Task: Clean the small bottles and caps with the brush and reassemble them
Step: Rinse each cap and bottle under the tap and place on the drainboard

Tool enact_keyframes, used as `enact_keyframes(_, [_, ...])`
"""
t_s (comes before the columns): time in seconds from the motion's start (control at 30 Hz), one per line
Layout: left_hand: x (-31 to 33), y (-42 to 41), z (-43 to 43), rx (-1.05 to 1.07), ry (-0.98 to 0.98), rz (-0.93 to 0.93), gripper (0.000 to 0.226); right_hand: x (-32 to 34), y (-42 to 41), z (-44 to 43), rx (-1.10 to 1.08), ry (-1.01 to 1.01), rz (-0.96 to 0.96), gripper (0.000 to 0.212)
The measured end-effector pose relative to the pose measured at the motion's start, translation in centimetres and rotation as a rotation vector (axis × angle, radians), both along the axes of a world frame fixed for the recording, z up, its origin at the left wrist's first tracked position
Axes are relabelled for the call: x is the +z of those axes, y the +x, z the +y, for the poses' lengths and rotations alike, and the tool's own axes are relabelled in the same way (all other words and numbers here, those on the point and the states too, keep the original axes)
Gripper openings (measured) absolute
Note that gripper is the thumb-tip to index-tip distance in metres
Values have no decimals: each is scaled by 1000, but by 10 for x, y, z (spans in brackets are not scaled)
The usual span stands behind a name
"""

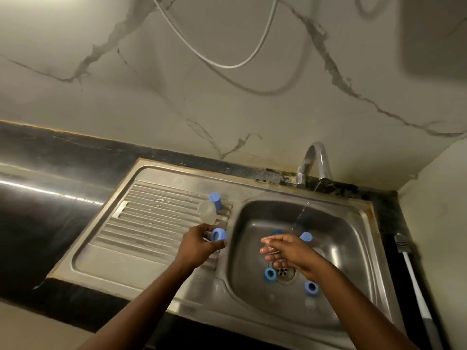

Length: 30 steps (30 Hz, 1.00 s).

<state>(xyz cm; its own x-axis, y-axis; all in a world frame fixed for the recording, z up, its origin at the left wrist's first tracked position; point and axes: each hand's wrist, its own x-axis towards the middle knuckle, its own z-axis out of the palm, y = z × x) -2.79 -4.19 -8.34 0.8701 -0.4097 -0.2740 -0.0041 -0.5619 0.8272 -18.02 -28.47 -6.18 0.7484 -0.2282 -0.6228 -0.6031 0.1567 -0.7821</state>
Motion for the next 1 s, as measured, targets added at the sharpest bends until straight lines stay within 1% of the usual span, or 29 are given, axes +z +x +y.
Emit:
enact_keyframes(0.13, [-10,13,19,54,90,-68,30,-8,1,10,13,-1,19,24])
enact_keyframes(0.33, [-25,30,20,52,188,-120,27,-18,0,16,-31,6,67,23])
enact_keyframes(0.5, [-35,37,18,28,232,-104,34,-29,-3,11,-9,-47,89,22])
enact_keyframes(0.6, [-43,40,20,2,245,-127,40,-29,-5,14,0,-106,106,20])
enact_keyframes(0.7, [-47,40,23,0,228,-145,47,-38,-9,18,94,-238,126,15])
enact_keyframes(0.83, [-36,32,26,55,193,-176,81,-63,-11,27,263,-400,169,20])
enact_keyframes(0.87, [-33,29,28,67,186,-171,85,-70,-11,29,304,-436,176,24])
enact_keyframes(0.93, [-27,23,33,75,174,-180,82,-81,-6,35,427,-496,198,31])
enact_keyframes(1.0, [-20,17,37,79,165,-194,71,-93,-1,42,558,-522,244,39])
